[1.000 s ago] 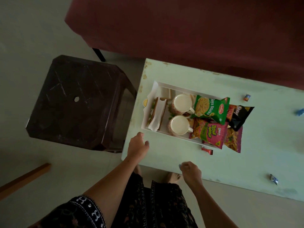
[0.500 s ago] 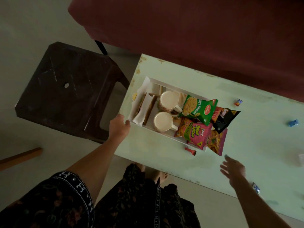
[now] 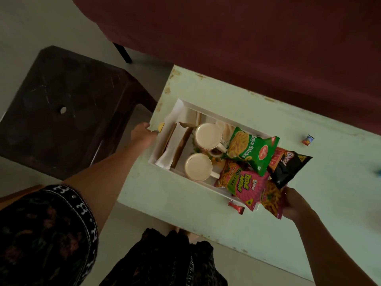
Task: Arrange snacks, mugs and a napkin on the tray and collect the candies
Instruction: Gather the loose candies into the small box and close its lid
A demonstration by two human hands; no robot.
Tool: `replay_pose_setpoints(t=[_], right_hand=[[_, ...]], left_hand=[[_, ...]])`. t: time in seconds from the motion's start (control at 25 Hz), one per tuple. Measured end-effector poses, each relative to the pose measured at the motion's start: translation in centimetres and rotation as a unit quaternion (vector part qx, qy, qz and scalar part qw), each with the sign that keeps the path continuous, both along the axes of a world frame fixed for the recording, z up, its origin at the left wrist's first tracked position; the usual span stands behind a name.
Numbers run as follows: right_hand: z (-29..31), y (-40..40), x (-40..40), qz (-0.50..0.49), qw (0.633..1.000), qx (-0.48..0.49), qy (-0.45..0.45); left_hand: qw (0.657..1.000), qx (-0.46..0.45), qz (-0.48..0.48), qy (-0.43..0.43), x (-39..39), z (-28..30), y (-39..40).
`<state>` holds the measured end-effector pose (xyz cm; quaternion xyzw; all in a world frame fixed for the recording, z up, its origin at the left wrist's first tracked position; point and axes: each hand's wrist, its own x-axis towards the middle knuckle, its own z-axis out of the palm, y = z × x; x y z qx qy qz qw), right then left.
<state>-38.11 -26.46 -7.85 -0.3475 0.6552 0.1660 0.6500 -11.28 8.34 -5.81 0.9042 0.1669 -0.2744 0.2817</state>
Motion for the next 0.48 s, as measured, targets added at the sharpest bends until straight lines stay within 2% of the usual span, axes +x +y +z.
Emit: replay_pose_setpoints(t=[0.12, 0.2, 0.36, 0.48], right_hand=[[-1.3, -0.7, -0.1, 0.038, 0.997, 0.030, -0.056], [-1.7, -1.0, 0.0, 0.081, 0.994, 0.011, -0.077], [-2.8, -1.9, 0.0, 0.129, 0.989, -0.018, -0.069], [-2.8, -1.7, 0.3, 0.135, 0.988, -0.064, -0.036]], left_hand=[[0.999, -0.027, 0.045, 0.007, 0.9, -0.9, -0.8], [0.996, -0.055, 0.075, 0.017, 1.2, -1.4, -0.7], [0.991, -0.102, 0.061, 0.062, 1.4, -1.9, -0.6], [0.990, -0.108, 0.070, 0.060, 1.7, -2.1, -0.8]])
